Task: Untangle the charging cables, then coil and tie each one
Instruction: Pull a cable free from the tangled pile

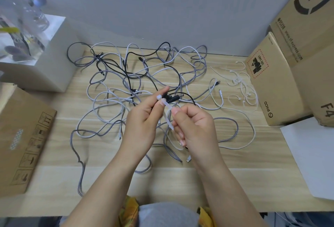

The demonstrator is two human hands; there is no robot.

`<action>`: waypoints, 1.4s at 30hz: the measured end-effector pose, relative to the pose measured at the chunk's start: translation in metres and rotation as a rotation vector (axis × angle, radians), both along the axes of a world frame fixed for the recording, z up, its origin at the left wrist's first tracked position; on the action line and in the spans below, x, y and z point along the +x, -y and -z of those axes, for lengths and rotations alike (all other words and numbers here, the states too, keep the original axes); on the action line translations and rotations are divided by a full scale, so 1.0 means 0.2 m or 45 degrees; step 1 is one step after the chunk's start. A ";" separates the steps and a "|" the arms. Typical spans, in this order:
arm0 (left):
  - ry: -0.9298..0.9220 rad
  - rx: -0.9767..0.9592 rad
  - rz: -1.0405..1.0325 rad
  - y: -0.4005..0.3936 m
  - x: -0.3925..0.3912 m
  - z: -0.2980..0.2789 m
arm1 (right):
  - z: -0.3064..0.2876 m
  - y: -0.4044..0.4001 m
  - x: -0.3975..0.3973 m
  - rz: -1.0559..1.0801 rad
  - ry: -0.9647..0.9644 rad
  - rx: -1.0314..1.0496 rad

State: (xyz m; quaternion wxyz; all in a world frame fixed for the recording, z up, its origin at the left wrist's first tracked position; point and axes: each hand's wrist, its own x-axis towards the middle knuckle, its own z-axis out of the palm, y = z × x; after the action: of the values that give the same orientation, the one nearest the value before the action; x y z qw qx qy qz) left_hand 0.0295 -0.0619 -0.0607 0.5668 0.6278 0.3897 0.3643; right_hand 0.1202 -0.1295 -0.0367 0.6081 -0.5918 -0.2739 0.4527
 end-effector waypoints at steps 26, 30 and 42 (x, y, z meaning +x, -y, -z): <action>-0.567 0.355 0.353 0.04 0.00 0.15 | 0.02 -0.04 0.01 0.069 0.582 0.266; -0.679 0.022 0.228 0.04 0.00 0.21 | -0.04 -0.01 -0.07 -0.190 0.248 0.426; -0.784 0.557 0.192 -0.07 -0.10 0.18 | 0.11 -0.01 0.06 -0.412 0.529 -0.567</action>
State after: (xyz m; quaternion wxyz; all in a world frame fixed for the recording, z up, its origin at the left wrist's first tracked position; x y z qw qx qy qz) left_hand 0.0102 -0.0486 -0.0966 0.3011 0.8409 0.4072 0.1906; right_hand 0.1315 -0.1277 -0.0578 0.3155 -0.7385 -0.3766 0.4618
